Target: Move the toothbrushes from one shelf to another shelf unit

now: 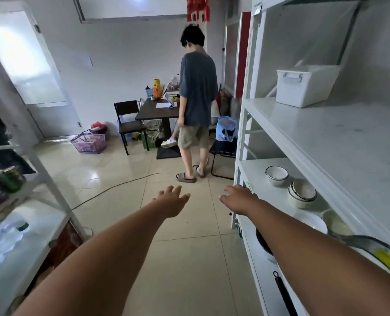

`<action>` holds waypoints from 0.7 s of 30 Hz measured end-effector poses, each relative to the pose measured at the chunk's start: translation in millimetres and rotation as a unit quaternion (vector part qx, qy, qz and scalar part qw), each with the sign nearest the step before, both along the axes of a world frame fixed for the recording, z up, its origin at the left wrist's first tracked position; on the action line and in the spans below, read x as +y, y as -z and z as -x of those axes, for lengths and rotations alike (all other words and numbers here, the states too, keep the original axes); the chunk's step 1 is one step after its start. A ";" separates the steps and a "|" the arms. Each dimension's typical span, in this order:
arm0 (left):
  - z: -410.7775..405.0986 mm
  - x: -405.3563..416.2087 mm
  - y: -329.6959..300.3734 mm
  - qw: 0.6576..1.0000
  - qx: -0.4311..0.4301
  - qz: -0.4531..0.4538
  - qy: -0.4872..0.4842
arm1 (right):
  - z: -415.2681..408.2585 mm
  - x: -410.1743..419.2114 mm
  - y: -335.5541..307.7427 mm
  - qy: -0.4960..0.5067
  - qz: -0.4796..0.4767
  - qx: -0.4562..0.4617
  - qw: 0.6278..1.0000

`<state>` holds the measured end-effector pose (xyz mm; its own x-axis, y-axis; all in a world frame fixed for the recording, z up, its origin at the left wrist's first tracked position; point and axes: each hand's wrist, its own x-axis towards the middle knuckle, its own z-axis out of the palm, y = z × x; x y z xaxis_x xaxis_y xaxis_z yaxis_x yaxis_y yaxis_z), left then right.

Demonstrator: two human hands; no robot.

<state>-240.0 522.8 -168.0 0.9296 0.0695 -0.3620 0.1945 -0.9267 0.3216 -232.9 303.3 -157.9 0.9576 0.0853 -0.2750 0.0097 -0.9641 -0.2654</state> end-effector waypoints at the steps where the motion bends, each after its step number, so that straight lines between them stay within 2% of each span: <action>1: -15.3 1.9 0.9 1.000 0.000 0.003 -0.001 | -14.1 3.6 2.7 0.003 0.001 0.002 1.000; 5: -84.0 13.2 2.5 0.999 -0.027 0.010 0.015 | -69.9 23.3 6.8 0.010 -0.001 -0.003 1.000; 8: -134.5 26.2 9.8 0.997 -0.040 -0.037 0.060 | -110.1 38.3 3.3 0.020 -0.010 -0.005 1.000; 13: -207.4 29.0 6.5 0.991 -0.057 -0.065 0.098 | -169.4 52.5 -13.7 0.022 -0.020 -0.039 0.999; 17: -262.3 14.0 -1.5 0.994 -0.066 0.026 0.078 | -215.6 46.7 -25.0 0.035 -0.052 -0.067 0.996; 21: -315.4 -24.6 -25.7 0.986 -0.118 0.023 0.115 | -263.5 19.1 -53.8 0.052 -0.042 -0.140 0.988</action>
<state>75.3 498.2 -142.3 0.9776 -0.1652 -0.1306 -0.1054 -0.9206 0.3760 30.5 322.4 -104.1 1.0000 -0.0073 0.0058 -0.0048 -0.9385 -0.3451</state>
